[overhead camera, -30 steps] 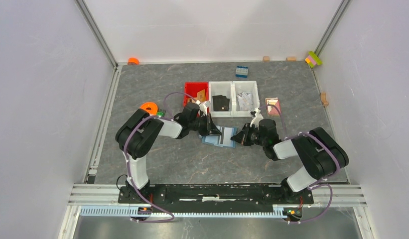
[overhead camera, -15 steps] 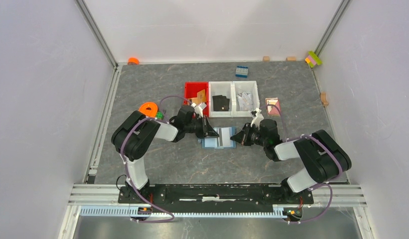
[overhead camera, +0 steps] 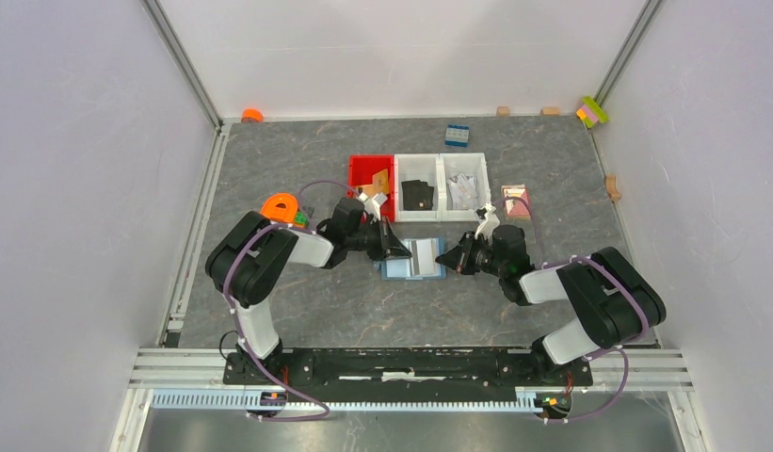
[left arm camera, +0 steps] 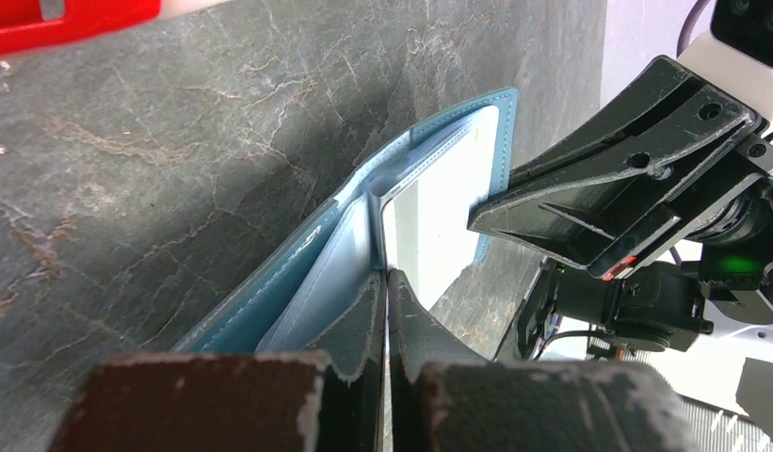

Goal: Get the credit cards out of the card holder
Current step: Remove the credit card from the card holder.

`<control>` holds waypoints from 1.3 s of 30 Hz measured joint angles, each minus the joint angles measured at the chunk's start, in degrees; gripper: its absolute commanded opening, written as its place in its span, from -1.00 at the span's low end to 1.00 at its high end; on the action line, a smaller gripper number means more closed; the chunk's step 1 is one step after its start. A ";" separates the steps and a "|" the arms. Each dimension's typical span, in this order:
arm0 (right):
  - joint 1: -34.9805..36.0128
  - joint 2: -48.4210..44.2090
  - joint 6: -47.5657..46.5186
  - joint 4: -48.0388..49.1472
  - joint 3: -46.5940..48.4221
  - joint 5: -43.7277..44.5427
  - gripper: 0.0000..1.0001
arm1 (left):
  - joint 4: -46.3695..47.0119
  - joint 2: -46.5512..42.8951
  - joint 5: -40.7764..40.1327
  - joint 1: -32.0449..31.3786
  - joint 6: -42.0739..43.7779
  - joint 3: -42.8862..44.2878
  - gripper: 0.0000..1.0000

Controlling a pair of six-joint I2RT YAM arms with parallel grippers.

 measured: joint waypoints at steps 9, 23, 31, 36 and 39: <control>-0.42 -0.02 0.04 -0.59 -0.28 0.39 -1.00 | -2.23 -1.14 -0.52 1.09 0.04 0.00 -0.96; -0.50 0.44 0.50 1.14 -0.28 -1.81 -0.58 | -3.76 -0.76 -0.17 -1.57 0.52 1.66 -0.39; 0.22 1.77 0.52 1.49 -0.26 -2.86 -0.41 | -5.95 1.05 -0.09 -2.36 0.98 3.30 -0.26; 0.76 1.92 0.48 1.49 -0.24 -2.89 -0.40 | -6.40 1.90 0.04 -2.32 1.11 3.63 -0.19; 1.09 2.45 0.31 1.42 0.17 -2.89 -0.42 | -6.34 1.90 0.26 -2.32 1.09 3.78 -0.18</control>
